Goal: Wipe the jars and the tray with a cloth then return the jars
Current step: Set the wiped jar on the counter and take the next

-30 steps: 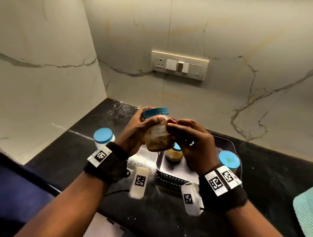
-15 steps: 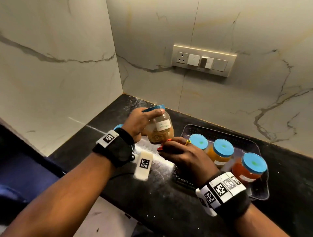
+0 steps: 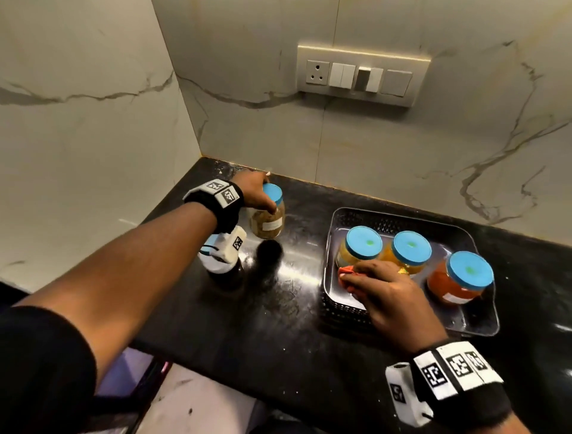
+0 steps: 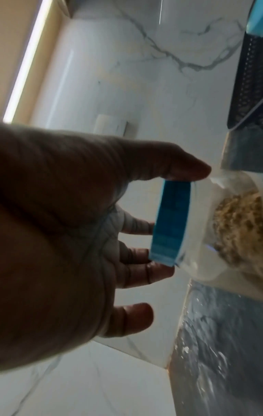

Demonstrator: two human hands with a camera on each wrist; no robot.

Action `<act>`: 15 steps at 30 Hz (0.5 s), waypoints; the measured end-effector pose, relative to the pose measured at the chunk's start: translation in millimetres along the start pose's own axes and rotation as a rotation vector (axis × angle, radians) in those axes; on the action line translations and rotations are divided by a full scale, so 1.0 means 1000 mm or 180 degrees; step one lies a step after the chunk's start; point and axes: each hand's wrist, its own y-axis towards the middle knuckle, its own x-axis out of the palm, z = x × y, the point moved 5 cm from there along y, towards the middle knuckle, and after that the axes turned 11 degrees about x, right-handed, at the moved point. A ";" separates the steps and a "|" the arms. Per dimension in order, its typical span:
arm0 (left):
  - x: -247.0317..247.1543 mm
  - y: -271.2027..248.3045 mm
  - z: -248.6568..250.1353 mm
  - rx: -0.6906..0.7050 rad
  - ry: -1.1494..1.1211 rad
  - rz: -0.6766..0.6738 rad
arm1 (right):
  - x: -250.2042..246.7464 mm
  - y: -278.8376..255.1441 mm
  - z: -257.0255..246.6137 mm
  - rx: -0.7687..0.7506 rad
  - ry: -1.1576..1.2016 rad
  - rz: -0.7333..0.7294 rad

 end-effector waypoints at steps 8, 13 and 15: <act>0.032 0.021 -0.035 -0.0101 0.0298 -0.0304 | 0.012 -0.004 0.012 0.0375 0.0135 -0.0083; 0.038 0.016 -0.040 -0.0090 0.0495 -0.0333 | 0.008 0.004 0.011 0.0503 0.0265 0.0092; 0.035 0.007 -0.031 -0.0141 0.0733 -0.0349 | 0.003 0.004 0.012 0.0559 0.0333 0.0122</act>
